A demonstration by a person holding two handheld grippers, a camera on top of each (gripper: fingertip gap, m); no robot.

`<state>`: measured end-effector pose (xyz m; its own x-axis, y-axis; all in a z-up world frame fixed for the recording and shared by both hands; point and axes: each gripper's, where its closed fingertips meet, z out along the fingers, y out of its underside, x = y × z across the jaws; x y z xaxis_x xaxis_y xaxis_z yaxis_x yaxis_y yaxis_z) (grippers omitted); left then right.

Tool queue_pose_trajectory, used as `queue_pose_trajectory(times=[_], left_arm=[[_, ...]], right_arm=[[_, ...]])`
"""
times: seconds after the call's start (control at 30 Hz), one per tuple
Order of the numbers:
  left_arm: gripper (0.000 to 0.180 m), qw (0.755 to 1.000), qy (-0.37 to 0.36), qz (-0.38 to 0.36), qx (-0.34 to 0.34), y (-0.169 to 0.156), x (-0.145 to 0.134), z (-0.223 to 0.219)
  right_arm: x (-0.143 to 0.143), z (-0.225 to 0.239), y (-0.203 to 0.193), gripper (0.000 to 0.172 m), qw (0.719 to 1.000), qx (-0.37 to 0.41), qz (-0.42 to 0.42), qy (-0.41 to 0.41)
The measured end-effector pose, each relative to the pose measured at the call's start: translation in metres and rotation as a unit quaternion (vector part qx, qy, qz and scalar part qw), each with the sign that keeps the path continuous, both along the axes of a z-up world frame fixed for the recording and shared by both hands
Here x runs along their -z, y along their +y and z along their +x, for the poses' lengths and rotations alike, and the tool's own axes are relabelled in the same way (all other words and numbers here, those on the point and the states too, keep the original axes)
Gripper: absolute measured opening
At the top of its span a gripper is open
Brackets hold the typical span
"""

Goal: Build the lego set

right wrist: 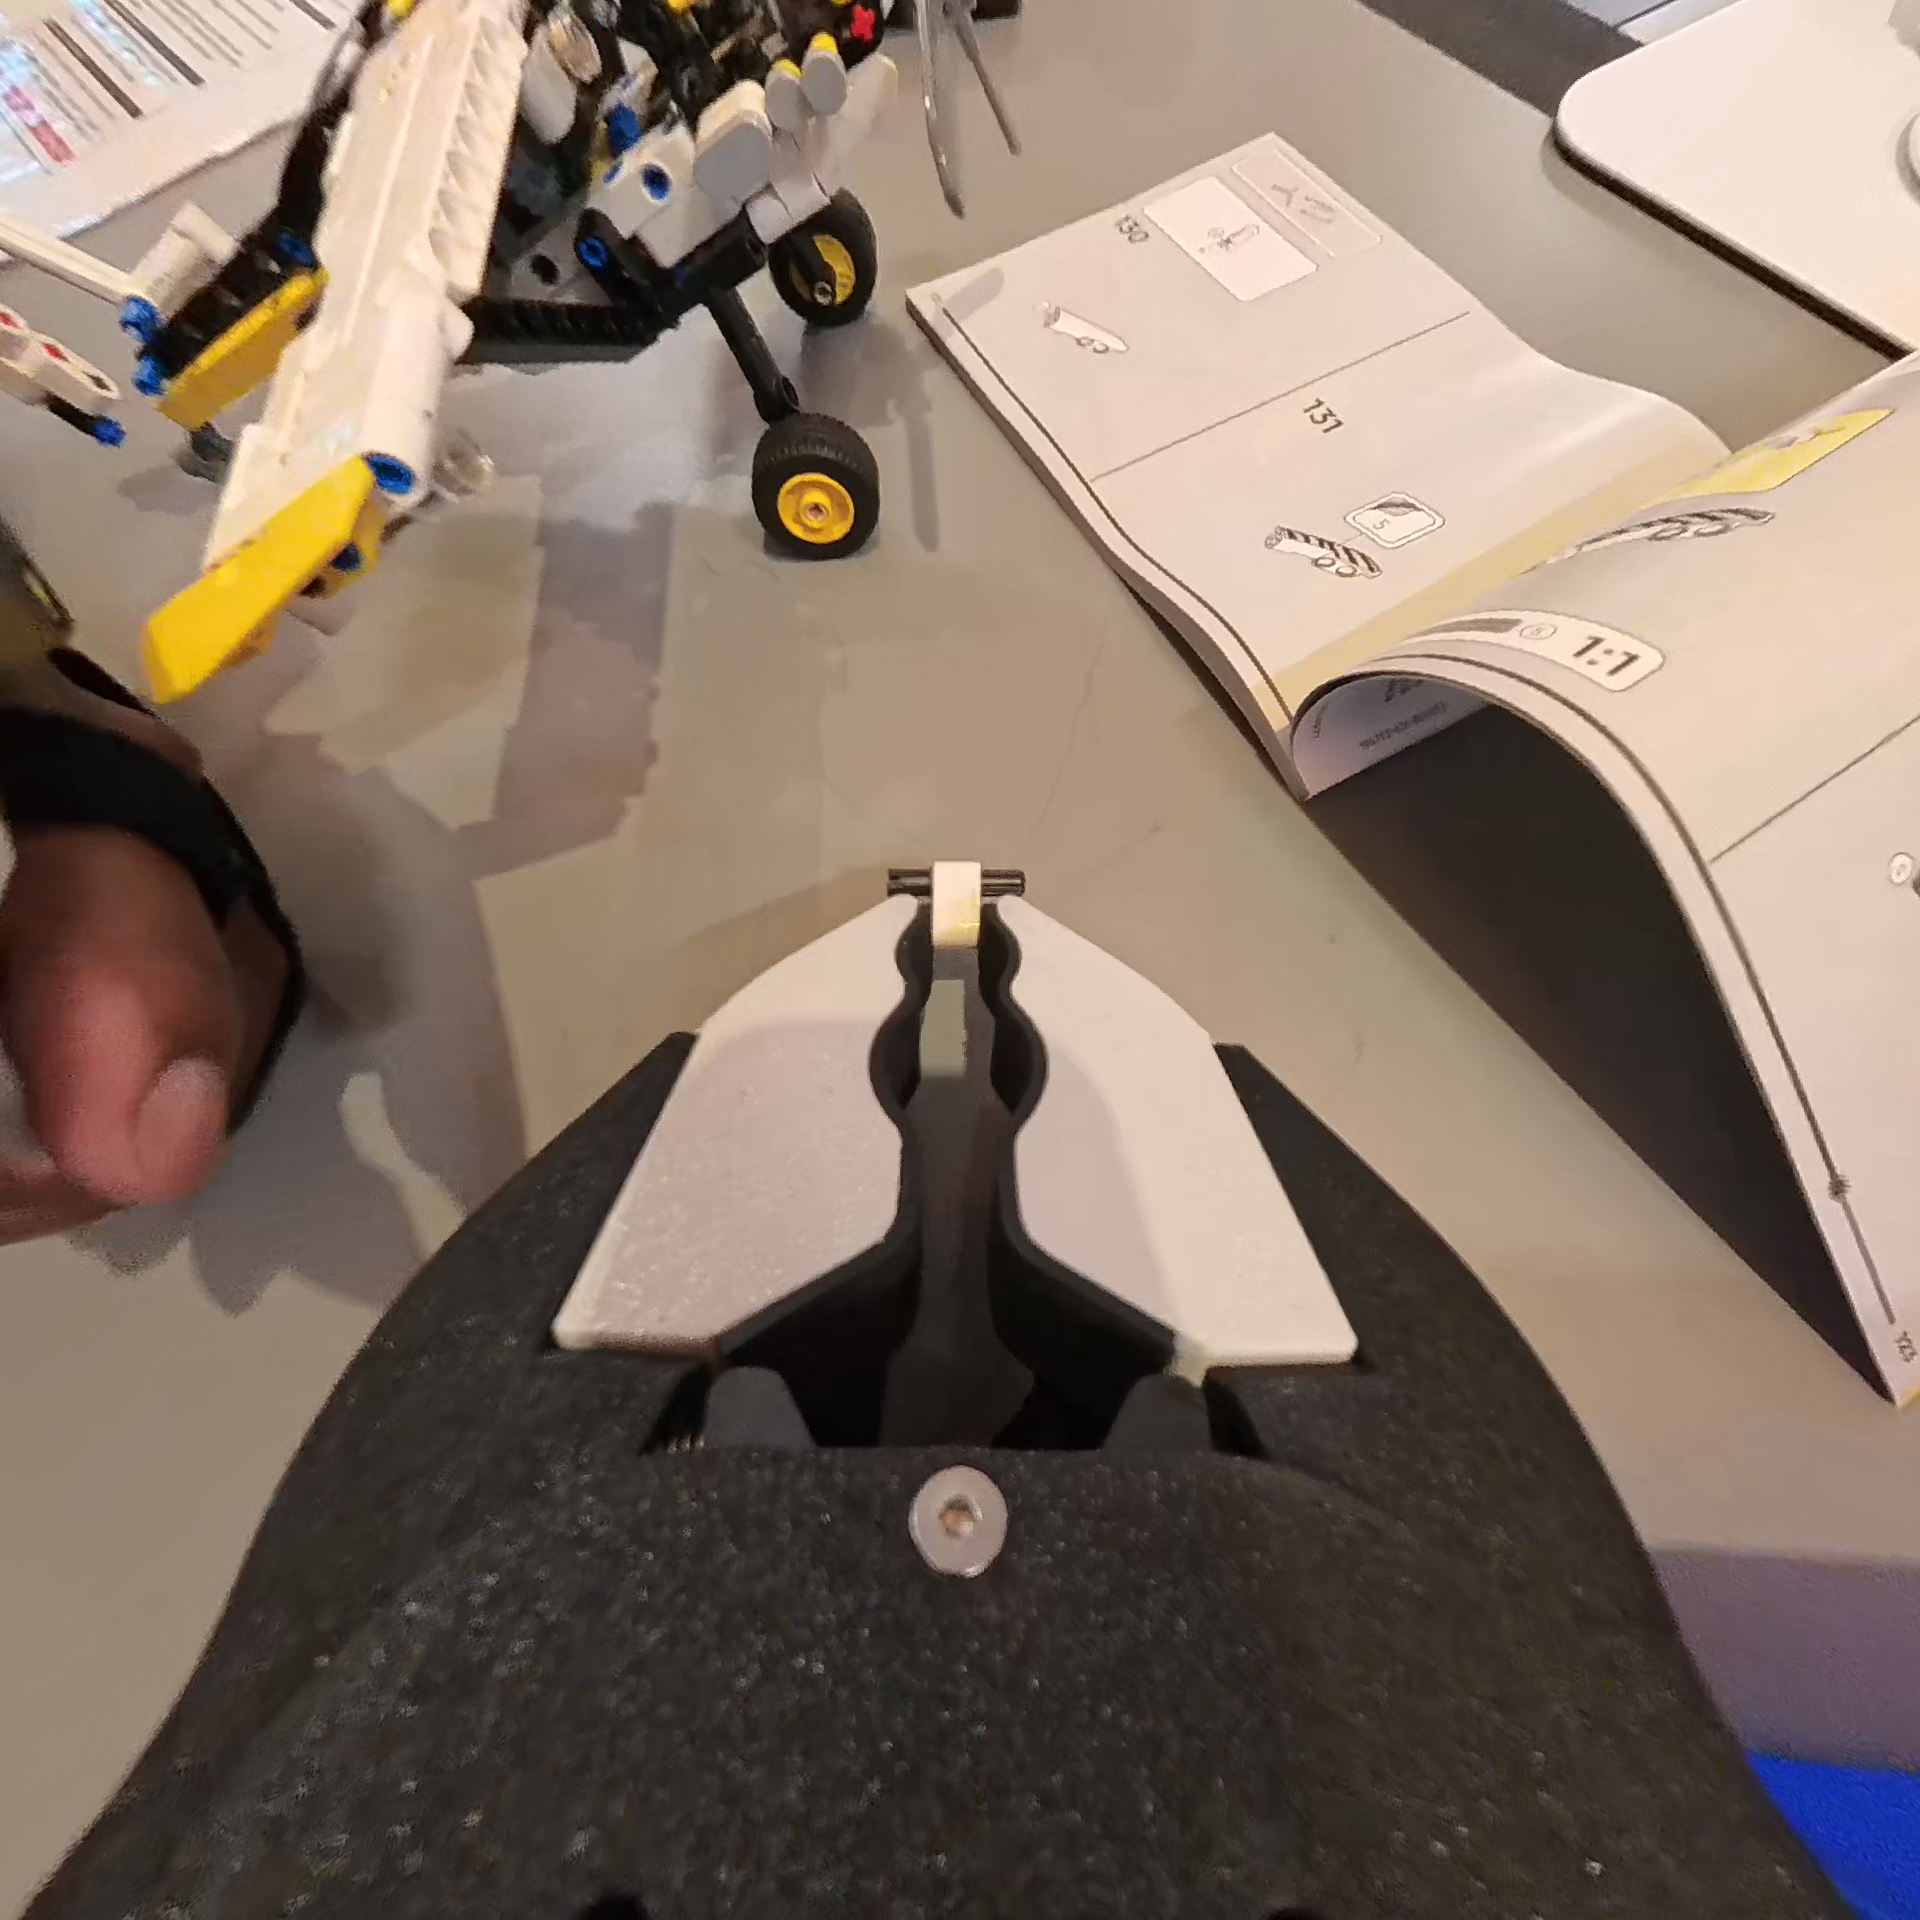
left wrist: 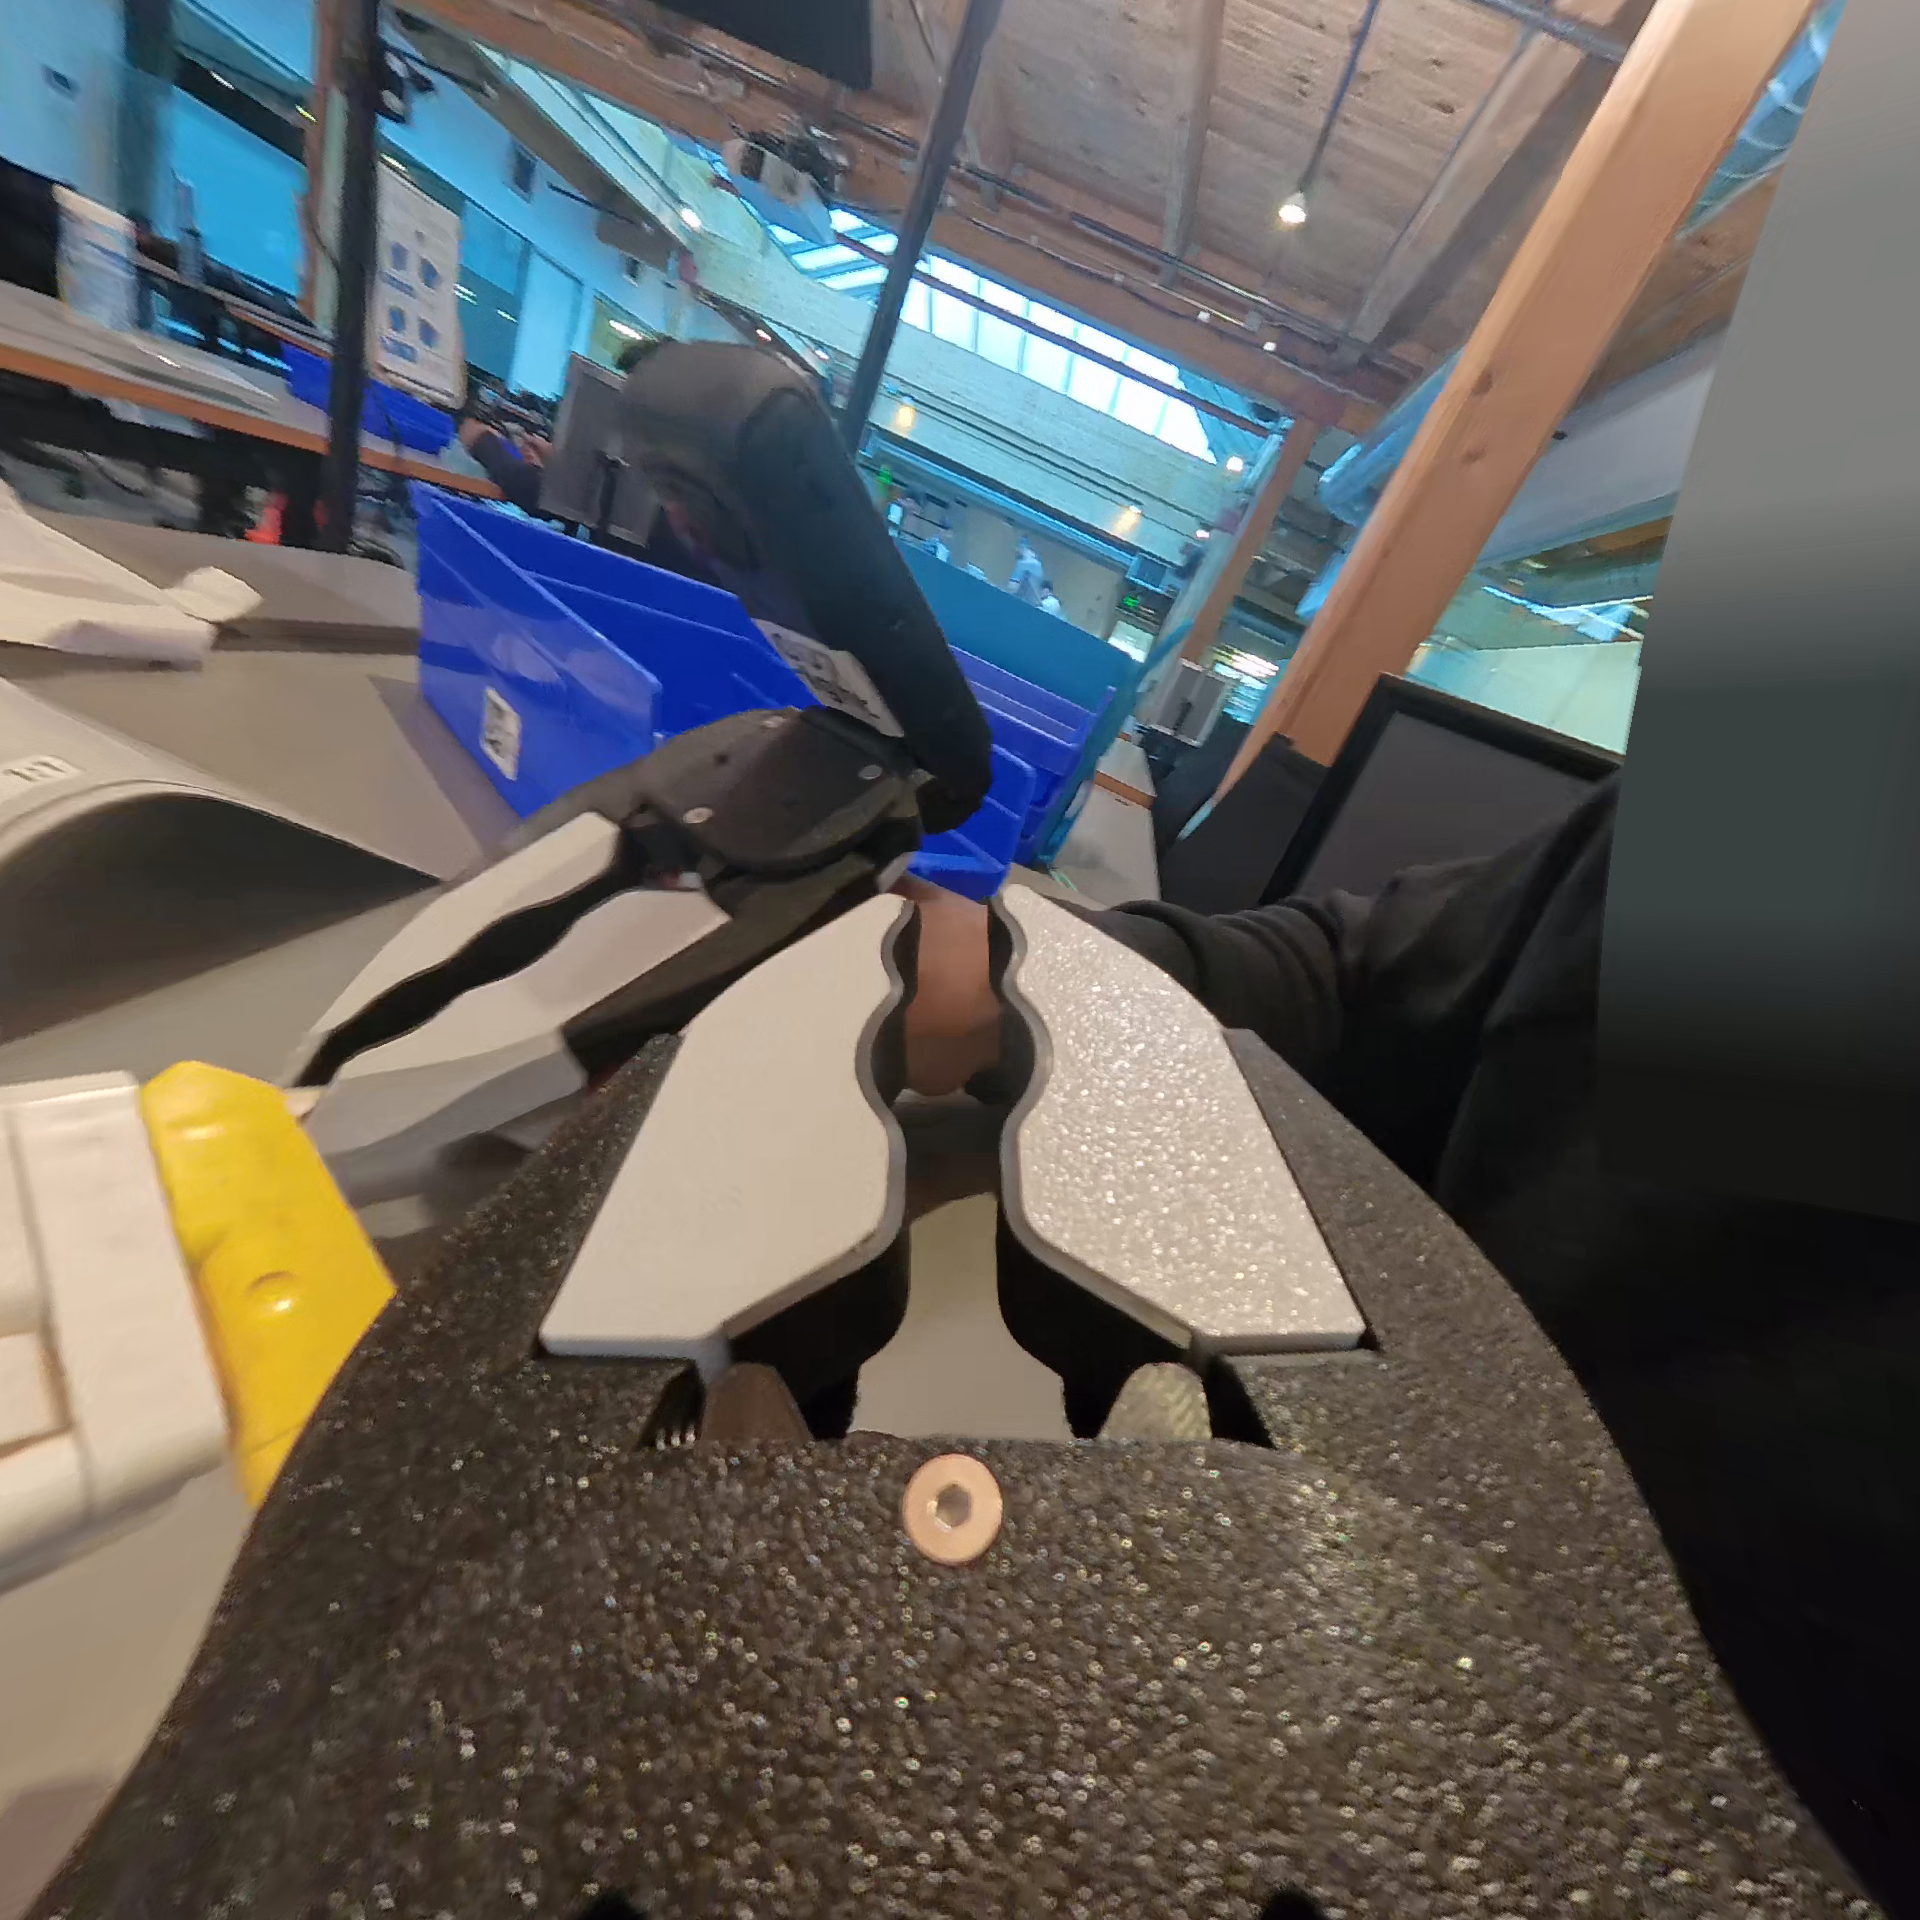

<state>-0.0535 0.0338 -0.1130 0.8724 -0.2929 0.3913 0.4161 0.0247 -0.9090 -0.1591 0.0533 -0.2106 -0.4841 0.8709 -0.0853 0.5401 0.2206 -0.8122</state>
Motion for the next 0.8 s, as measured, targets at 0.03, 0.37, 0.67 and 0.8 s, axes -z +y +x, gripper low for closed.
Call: queue_pose_trajectory(times=[0.03, 0.37, 0.67, 0.8], left_arm=[[0.012, 1.0, 0.002, -0.001, -0.009, 0.0, 0.0, -0.002], [0.005, 0.99, 0.037, -0.047, -0.124, -0.002, 0.012, -0.024], [0.006, 0.973, 0.072, -0.109, -0.19, -0.005, 0.025, -0.04], [0.007, 0.972, 0.069, -0.124, -0.187, -0.002, 0.03, -0.041]], right_arm=[[-0.003, 0.0, 0.001, 0.008, 1.0, 0.001, -0.009, 0.005], [-0.034, 0.019, 0.005, 0.008, 0.993, 0.009, -0.054, 0.102], [-0.053, 0.051, 0.011, 0.008, 0.984, -0.003, -0.08, 0.162], [-0.055, 0.063, 0.006, 0.008, 0.981, -0.023, -0.058, 0.182]])
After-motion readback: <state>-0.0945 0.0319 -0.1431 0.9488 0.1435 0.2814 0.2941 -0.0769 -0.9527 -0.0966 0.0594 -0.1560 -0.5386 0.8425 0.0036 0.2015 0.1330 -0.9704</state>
